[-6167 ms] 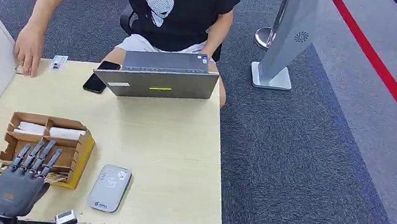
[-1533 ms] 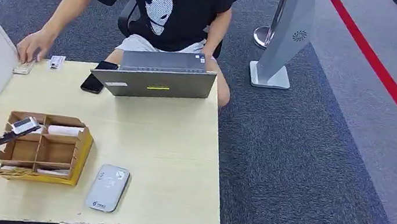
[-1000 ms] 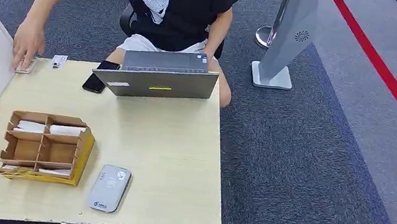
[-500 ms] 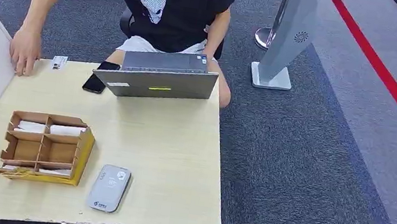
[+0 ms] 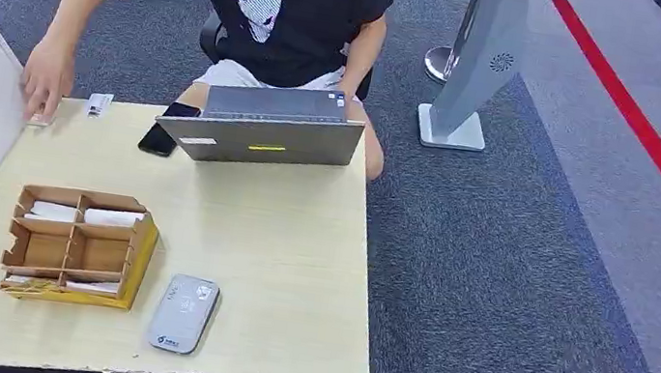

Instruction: Pass the card to the sensor for recognition and then transmit it.

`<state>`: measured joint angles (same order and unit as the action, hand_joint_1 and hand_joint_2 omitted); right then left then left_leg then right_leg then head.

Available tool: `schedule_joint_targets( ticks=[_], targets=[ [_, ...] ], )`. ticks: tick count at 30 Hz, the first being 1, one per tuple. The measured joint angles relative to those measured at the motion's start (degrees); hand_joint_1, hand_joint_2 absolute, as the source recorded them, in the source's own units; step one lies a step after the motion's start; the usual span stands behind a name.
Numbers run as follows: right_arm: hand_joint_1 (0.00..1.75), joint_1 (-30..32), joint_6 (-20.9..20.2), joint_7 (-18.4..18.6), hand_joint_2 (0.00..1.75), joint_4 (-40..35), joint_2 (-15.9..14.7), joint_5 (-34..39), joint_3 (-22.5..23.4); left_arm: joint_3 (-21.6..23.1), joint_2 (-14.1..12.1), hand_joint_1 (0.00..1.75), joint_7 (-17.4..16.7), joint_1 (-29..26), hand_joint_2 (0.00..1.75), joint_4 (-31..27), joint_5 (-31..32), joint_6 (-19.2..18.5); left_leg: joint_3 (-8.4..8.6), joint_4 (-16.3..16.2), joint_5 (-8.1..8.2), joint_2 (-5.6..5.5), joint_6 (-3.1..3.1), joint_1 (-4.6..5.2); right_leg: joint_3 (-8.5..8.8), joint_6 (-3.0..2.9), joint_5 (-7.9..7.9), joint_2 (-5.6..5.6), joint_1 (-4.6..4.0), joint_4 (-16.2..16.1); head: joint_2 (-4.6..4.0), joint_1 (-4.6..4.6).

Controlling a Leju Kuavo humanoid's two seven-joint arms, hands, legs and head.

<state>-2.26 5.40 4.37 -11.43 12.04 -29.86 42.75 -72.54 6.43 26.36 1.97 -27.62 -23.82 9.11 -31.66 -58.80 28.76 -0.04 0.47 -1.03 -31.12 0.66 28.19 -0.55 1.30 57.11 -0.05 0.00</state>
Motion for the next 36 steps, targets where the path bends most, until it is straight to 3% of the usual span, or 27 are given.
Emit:
schedule_joint_targets(
  ticks=[7,9,10,11,12,14,15,17,20,21,22,25,26,27,28,29,34,35,36],
  targets=[
    [0.00,0.01,0.59,0.13,1.75,0.00,0.00,0.00,0.00,-0.66,-2.01,0.00,-0.15,0.88,1.75,8.11,0.00,-0.57,0.01,0.00,0.00,0.00,0.01,-0.04,-0.04,-0.01,0.01,0.02,-0.03,0.01,-0.02,-0.07],
    [0.00,0.00,0.59,0.22,1.75,0.00,0.00,-0.15,0.00,-0.77,-2.32,0.00,-2.59,1.05,1.75,9.50,1.18,-1.03,0.02,0.00,0.00,0.00,0.01,-0.05,-0.04,-0.01,0.01,0.02,-0.04,0.01,0.00,-0.13],
    [0.00,0.00,0.52,0.35,1.75,0.00,0.00,-0.40,0.00,-0.53,-2.30,1.75,-6.12,1.10,1.75,10.28,3.86,-0.59,0.03,0.00,-0.01,0.00,0.01,-0.04,-0.05,-0.01,0.01,0.01,-0.03,0.01,-0.02,-0.11],
    [0.47,0.00,0.24,0.46,1.75,0.00,0.00,-1.02,0.00,0.79,-2.15,1.75,-13.01,1.12,1.75,11.21,9.86,0.92,0.03,0.00,-0.01,0.02,0.01,-0.04,-0.06,-0.01,0.01,0.01,-0.03,0.01,-0.02,-0.15],
    [1.75,0.00,-0.20,0.52,1.75,-0.02,0.00,-1.58,0.00,3.29,-2.14,1.75,-21.26,1.00,1.75,11.97,17.63,1.86,0.03,0.00,-0.01,0.02,0.01,-0.04,-0.05,-0.01,0.01,0.01,-0.03,0.01,-0.02,-0.13],
    [1.75,0.01,-1.79,0.52,1.75,-0.04,-0.28,-2.99,-0.13,12.61,-1.81,1.75,-35.01,0.28,1.75,12.89,36.82,-0.36,0.02,0.00,-0.01,0.03,0.01,-0.03,-0.05,-0.01,0.01,0.00,-0.03,0.01,-0.02,-0.18],
    [1.75,0.03,-2.52,0.48,1.75,-0.04,-0.46,-3.85,-0.37,17.83,-1.38,1.75,-37.69,0.06,1.75,13.24,42.82,-2.08,0.00,0.00,-0.01,0.02,0.00,-0.03,-0.04,0.00,0.00,0.00,-0.02,0.00,-0.02,-0.13],
    [1.75,0.01,-3.48,0.35,1.75,-0.07,-0.59,-5.82,-1.14,26.28,-0.42,1.75,-35.25,-0.30,1.75,13.87,48.26,-4.31,-0.01,-0.01,0.00,0.01,0.00,-0.01,-0.03,0.01,-0.01,-0.01,-0.01,-0.01,-0.02,-0.09],
    [1.75,-0.07,-4.45,0.13,1.75,-0.22,-0.90,-9.77,-2.79,34.82,0.74,1.75,-31.55,-0.40,1.75,14.60,52.27,-5.42,0.00,-0.04,0.01,0.03,-0.02,-0.01,-0.02,0.01,-0.02,-0.05,-0.02,-0.05,-0.02,0.00],
    [0.00,-0.07,-4.57,0.07,1.75,-0.28,-1.05,-12.58,-3.76,37.16,0.81,1.36,-30.99,-0.51,1.75,14.66,53.16,-5.49,0.01,-0.04,0.02,0.04,-0.02,-0.02,-0.02,0.01,-0.02,-0.07,-0.02,-0.05,-0.02,-0.07],
    [0.00,-0.07,-4.55,0.07,1.75,-0.31,-1.14,-13.63,-4.20,38.23,0.83,0.14,-30.82,-0.52,1.75,14.68,53.33,-5.49,0.02,-0.04,0.02,0.04,-0.02,-0.02,-0.03,0.01,-0.02,-0.07,-0.03,-0.05,-0.02,-0.09],
    [0.00,-0.07,-4.55,0.07,1.75,-0.31,-1.16,-14.12,-4.43,38.26,0.83,0.14,-30.72,-0.53,1.75,14.68,53.42,-5.49,0.02,-0.04,0.02,0.04,-0.02,-0.02,-0.03,0.01,-0.02,-0.07,-0.03,-0.05,-0.02,-0.09],
    [0.00,-0.07,-4.55,0.07,1.75,-0.33,-1.20,-14.70,-4.70,38.61,0.81,0.00,-30.66,-0.55,1.75,14.68,53.51,-5.46,0.01,-0.04,0.02,0.04,-0.02,-0.02,-0.03,0.01,-0.02,-0.07,-0.03,-0.05,-0.02,-0.07],
    [0.00,-0.05,-4.44,0.47,1.75,-0.33,-1.59,-19.54,-7.42,41.08,0.81,0.00,-30.40,-0.59,1.75,14.81,53.59,-5.34,0.02,-0.04,0.01,0.03,-0.02,-0.06,-0.03,0.00,-0.02,-0.06,-0.03,-0.05,-0.02,-0.11],
    [0.00,0.02,-4.06,3.29,1.75,-0.26,-2.03,-26.99,-11.72,42.97,0.79,0.00,-31.03,-0.62,1.75,14.94,52.85,-4.68,0.02,-0.03,0.01,0.01,0.00,-0.10,-0.04,-0.01,-0.01,-0.02,-0.04,-0.04,0.00,-0.11],
    [0.00,0.45,-6.22,7.69,1.75,0.09,-2.51,-35.53,-19.57,44.22,0.78,0.00,-32.13,-0.70,1.75,15.12,51.67,-4.55,0.00,-0.01,-0.01,0.01,0.02,-0.10,-0.07,-0.03,0.01,0.00,-0.09,-0.02,-0.02,-0.15],
    [0.00,0.23,-13.27,10.99,1.75,0.39,-2.91,-41.30,-29.02,44.48,0.81,0.00,-34.01,-0.53,1.75,15.14,51.40,-4.48,-0.01,0.00,-0.01,0.03,0.02,-0.10,-0.08,-0.03,0.01,-0.02,-0.09,-0.01,0.00,-0.15],
    [0.00,-0.21,-13.93,11.49,0.00,0.37,-2.91,-42.52,-30.58,44.56,0.78,0.00,-34.78,-0.48,1.75,15.14,52.06,-4.01,0.02,0.00,-0.01,0.08,0.02,-0.09,-0.09,-0.03,0.01,-0.06,-0.08,-0.01,-0.02,-0.18],
    [0.00,-0.67,-14.66,11.91,0.00,0.37,-2.91,-43.88,-32.08,44.72,0.78,0.00,-35.65,-0.38,1.75,15.14,52.90,-3.54,0.03,0.00,-0.01,0.09,0.02,-0.09,-0.08,-0.03,0.00,-0.08,-0.08,-0.02,0.00,-0.15]
  ],
)
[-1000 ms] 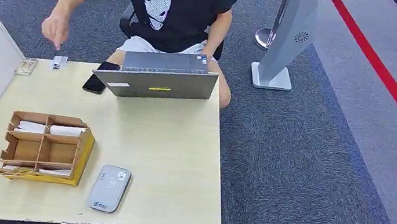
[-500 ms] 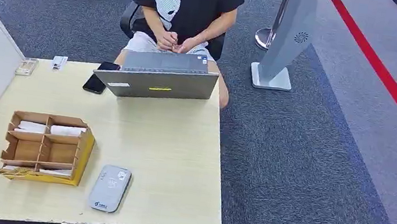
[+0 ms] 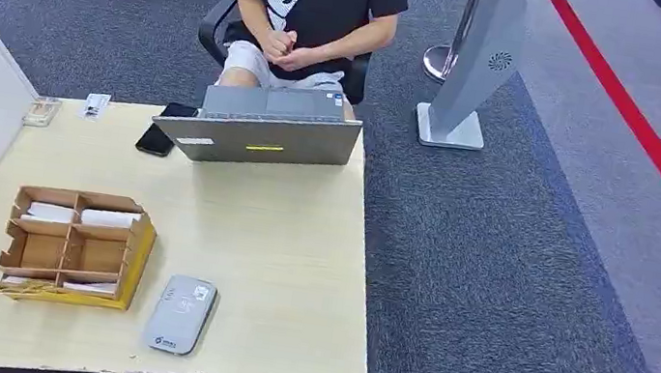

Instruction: Pass the card to the sensor for recognition and then transmit it.

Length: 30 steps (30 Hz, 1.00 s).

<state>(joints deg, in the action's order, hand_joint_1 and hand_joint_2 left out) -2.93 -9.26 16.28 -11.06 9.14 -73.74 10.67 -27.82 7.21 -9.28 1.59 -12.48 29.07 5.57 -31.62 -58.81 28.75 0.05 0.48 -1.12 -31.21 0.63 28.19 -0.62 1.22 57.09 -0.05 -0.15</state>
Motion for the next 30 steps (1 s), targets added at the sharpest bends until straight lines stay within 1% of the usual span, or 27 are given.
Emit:
schedule_joint_targets(
  ticks=[3,6,7,9,10,12,14,15,16,18,22,25,30],
  targets=[
    [0.00,-1.21,-1.73,0.66,0.00,-0.07,0.00,-3.71,-4.15,1.22,0.00,0.00,-2.15,0.28,1.75,0.00,2.75,0.33,0.06,-0.01,0.00,-0.01,-0.01,0.01,-0.01,0.00,0.00,0.00,0.00,-0.02,-0.02,0.00],
    [0.00,-2.36,-3.35,1.10,0.00,-0.09,0.00,-6.28,-7.62,1.90,-0.09,0.00,-3.57,0.54,1.75,0.00,3.41,-0.24,0.08,-0.02,0.00,0.00,0.00,0.01,0.00,0.00,-0.03,-0.02,0.00,-0.03,-0.02,0.00],
    [0.00,-2.67,-4.09,1.55,0.00,-0.11,0.00,-6.29,-8.55,1.99,-0.15,0.00,-3.89,0.62,1.75,0.00,3.41,-0.33,0.09,-0.02,0.00,0.00,0.00,0.00,-0.01,0.00,-0.03,-0.03,0.00,-0.03,-0.02,0.00],
    [0.00,-3.01,-5.67,3.02,0.00,-0.11,0.00,-4.29,-8.97,2.05,-0.37,0.00,-4.55,0.76,1.75,0.00,3.28,-0.22,0.11,-0.03,0.00,-0.01,0.00,-0.01,0.03,-0.02,-0.02,-0.01,-0.02,-0.03,-0.02,0.00],
    [0.00,-3.05,-6.06,3.68,0.00,-0.11,-0.02,-2.95,-8.95,2.05,-0.44,0.00,-4.73,0.77,0.00,0.00,3.25,-0.13,0.10,-0.02,0.00,-0.02,0.00,-0.02,0.09,-0.02,-0.01,-0.01,-0.04,-0.03,0.00,0.00],
    [0.00,-3.02,-5.75,4.62,0.00,-0.11,-0.07,0.04,-8.42,2.05,-0.57,0.00,-5.05,0.81,0.00,0.00,3.12,0.00,0.10,-0.02,0.02,-0.02,0.02,-0.07,0.09,-0.03,-0.01,-0.01,-0.10,-0.03,-0.02,0.00],
    [0.00,-2.72,-4.38,4.81,0.00,-0.11,-0.15,1.98,-7.57,2.05,-0.59,0.00,-5.21,0.83,0.00,0.00,3.14,-0.02,0.09,-0.02,0.02,-0.02,0.02,-0.07,0.09,-0.03,0.00,-0.01,-0.11,-0.03,-0.02,0.00],
    [0.00,-2.51,-3.87,4.70,1.75,-0.11,-0.28,2.44,-7.15,2.05,-0.59,0.00,-5.25,0.83,0.00,0.00,3.23,-0.06,0.08,-0.02,0.02,-0.02,0.02,-0.07,0.09,-0.03,0.00,0.00,-0.11,-0.03,0.00,0.02],
    [0.00,-2.34,-3.39,4.31,1.75,-0.13,-0.37,2.66,-6.68,2.05,-0.59,0.00,-5.25,0.82,1.75,0.00,3.43,-0.22,0.06,-0.02,0.02,-0.01,0.02,-0.08,0.08,-0.03,0.00,0.00,-0.11,-0.02,0.00,0.00],
    [0.00,-1.73,-1.16,2.69,1.75,-0.15,-0.37,2.79,-6.37,2.05,-0.57,0.00,-5.16,0.85,1.75,0.00,3.84,-0.35,0.04,-0.02,0.02,-0.03,0.02,-0.08,0.08,-0.03,0.00,0.00,-0.11,-0.02,-0.02,0.02],
    [0.00,-0.15,2.95,-3.17,1.75,-0.13,-0.37,4.19,-5.21,2.05,-0.50,0.00,-2.21,0.80,1.75,0.00,3.95,1.66,-0.02,-0.02,0.02,-0.07,0.02,-0.08,0.07,-0.03,0.00,0.08,-0.11,-0.02,-0.02,0.02],
    [0.00,0.55,3.36,-5.09,1.75,-0.13,-0.37,4.89,-4.38,2.03,-0.42,0.00,-1.30,0.82,1.75,0.00,3.02,2.27,-0.01,-0.02,0.02,-0.05,0.02,-0.07,0.07,-0.03,0.00,0.05,-0.10,-0.02,0.00,0.00],
    [0.00,1.05,3.04,-6.23,1.75,-0.02,-0.24,5.45,-3.57,1.70,-0.15,0.00,-0.20,0.81,1.75,0.00,2.12,2.23,-0.01,-0.02,0.02,-0.06,0.02,-0.06,0.07,-0.03,0.00,0.08,-0.09,-0.02,-0.02,0.00]
  ],
)
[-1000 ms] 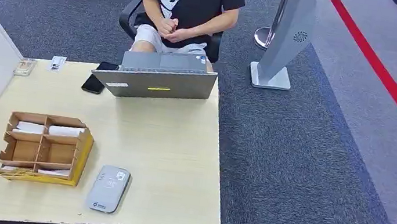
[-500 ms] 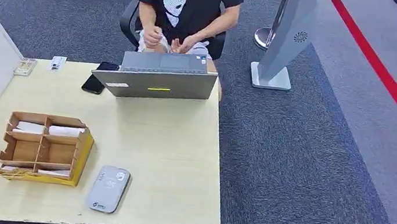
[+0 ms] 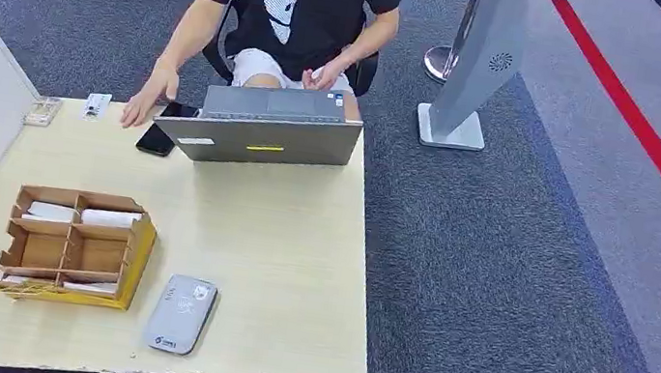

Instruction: Pass the card to the sensor for recognition and then transmit it.

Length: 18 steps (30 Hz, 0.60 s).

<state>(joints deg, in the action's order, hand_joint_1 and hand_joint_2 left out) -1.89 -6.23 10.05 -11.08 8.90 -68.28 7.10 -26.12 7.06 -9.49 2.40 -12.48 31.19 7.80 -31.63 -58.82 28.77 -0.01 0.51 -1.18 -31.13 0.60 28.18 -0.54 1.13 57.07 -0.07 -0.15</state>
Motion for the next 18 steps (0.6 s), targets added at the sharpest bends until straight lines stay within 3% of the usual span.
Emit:
schedule_joint_targets(
  ticks=[9,15,18],
  targets=[
    [0.00,0.01,-5.42,3.85,1.75,0.28,0.31,1.86,2.49,-1.20,0.46,0.00,-2.69,-0.11,1.75,0.02,0.28,0.33,-0.01,0.00,0.00,0.00,0.00,0.00,-0.01,0.00,0.00,0.00,0.01,0.00,0.00,0.00],
    [0.00,0.09,-4.31,2.49,1.75,0.28,0.37,1.75,2.88,-1.22,0.72,0.00,-3.19,-0.16,1.75,0.04,0.98,0.11,0.00,0.00,0.00,0.00,0.00,0.00,-0.01,0.00,0.00,0.01,0.01,0.00,0.00,0.00],
    [0.00,0.42,-2.27,0.37,1.75,0.28,0.44,1.84,3.02,-1.22,0.72,0.00,-0.96,-0.18,1.75,0.04,1.27,0.92,-0.02,0.00,0.00,0.00,0.00,0.00,-0.01,0.00,0.00,0.02,0.01,0.00,0.00,0.00]
  ],
)
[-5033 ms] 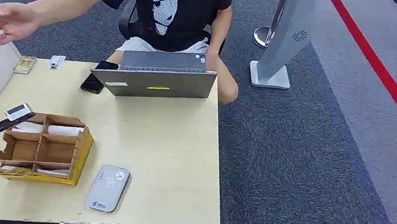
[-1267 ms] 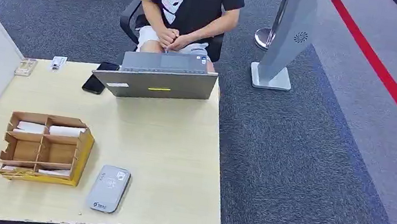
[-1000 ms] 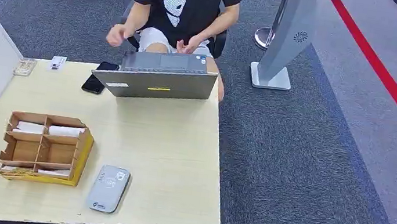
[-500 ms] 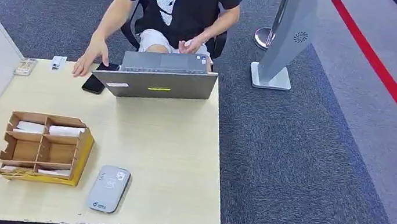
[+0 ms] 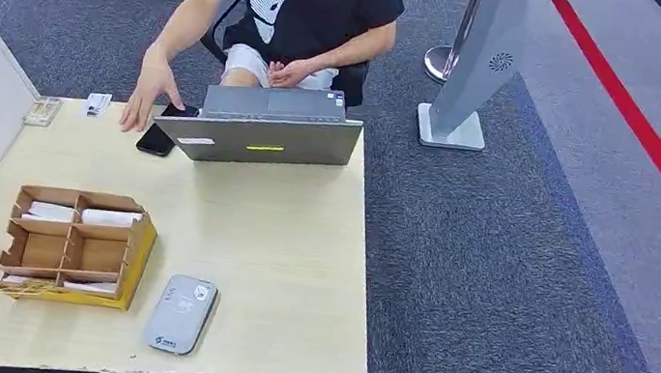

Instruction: Pass the card to the sensor for recognition and then transmit it.

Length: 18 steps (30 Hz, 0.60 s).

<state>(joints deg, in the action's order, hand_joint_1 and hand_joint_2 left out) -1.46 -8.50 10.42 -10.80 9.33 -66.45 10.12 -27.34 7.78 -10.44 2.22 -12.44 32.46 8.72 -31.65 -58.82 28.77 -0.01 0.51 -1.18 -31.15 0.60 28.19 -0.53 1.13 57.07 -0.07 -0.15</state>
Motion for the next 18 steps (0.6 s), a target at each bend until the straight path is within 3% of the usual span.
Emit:
schedule_joint_targets(
  ticks=[2,3,7,8,9,12,16,17,18],
  targets=[
    [0.00,0.10,2.12,-0.70,1.75,0.00,0.00,-0.09,0.15,-0.02,0.00,0.00,2.18,0.02,1.75,0.00,0.35,1.05,0.00,0.00,0.00,0.00,0.00,0.00,0.00,0.00,0.00,0.00,0.00,0.00,0.00,0.00],
    [0.21,0.19,3.32,-1.05,0.00,0.00,0.00,0.13,0.26,-0.02,-0.02,1.75,2.88,0.03,1.75,0.00,0.68,1.86,0.00,0.00,0.00,0.00,0.00,0.00,0.00,0.00,0.00,0.00,0.00,0.00,0.00,0.00],
    [0.21,1.48,5.51,-3.82,0.00,0.04,-0.02,7.55,3.66,-0.02,-0.22,1.75,4.52,0.00,1.75,0.00,2.25,3.43,-0.07,0.00,0.00,-0.10,0.00,-0.01,0.01,0.02,0.01,0.06,-0.01,0.00,0.00,0.00],
    [1.75,1.79,5.50,-4.02,0.00,0.07,-0.02,8.42,4.62,-0.02,-0.26,1.75,4.70,-0.02,1.75,0.00,2.34,3.52,-0.08,0.00,0.00,-0.09,0.00,0.00,0.01,0.02,0.01,0.04,0.00,0.00,0.00,0.02],
    [1.75,2.02,5.50,-4.17,1.75,0.09,-0.02,9.27,5.69,-0.02,-0.28,1.75,4.87,0.00,1.75,0.00,2.36,3.61,-0.08,0.01,0.00,-0.08,0.00,0.00,0.01,0.02,0.01,0.04,0.00,0.00,0.02,0.00],
    [1.75,2.20,4.96,-4.76,1.75,0.17,-0.02,11.24,7.87,-0.02,-0.31,1.75,4.72,0.01,1.75,0.00,2.01,3.61,-0.08,0.01,0.00,-0.09,0.00,0.00,0.00,0.02,0.01,0.05,0.00,0.00,0.00,0.02],
    [1.75,2.06,4.24,-2.90,1.75,0.26,-0.02,12.17,10.21,-0.04,-0.26,1.75,1.50,0.01,1.75,0.00,1.68,3.52,-0.07,0.01,0.00,-0.08,0.00,0.00,0.00,0.02,0.01,0.05,0.00,0.00,0.00,0.00],
    [0.99,2.05,4.24,-2.44,1.75,0.26,-0.02,12.33,10.67,-0.11,-0.26,1.75,0.67,0.00,1.75,0.00,1.44,3.52,-0.07,0.01,0.00,-0.08,0.00,0.00,0.00,0.02,0.01,0.05,0.00,0.00,0.02,0.00],
    [0.00,2.05,4.26,-2.27,1.75,0.26,-0.02,12.39,11.04,-0.24,-0.24,0.00,0.30,-0.02,1.75,0.00,1.31,3.52,-0.07,0.01,0.00,-0.09,0.00,0.00,0.00,0.02,0.01,0.05,0.00,0.00,0.02,0.02]
  ],
)
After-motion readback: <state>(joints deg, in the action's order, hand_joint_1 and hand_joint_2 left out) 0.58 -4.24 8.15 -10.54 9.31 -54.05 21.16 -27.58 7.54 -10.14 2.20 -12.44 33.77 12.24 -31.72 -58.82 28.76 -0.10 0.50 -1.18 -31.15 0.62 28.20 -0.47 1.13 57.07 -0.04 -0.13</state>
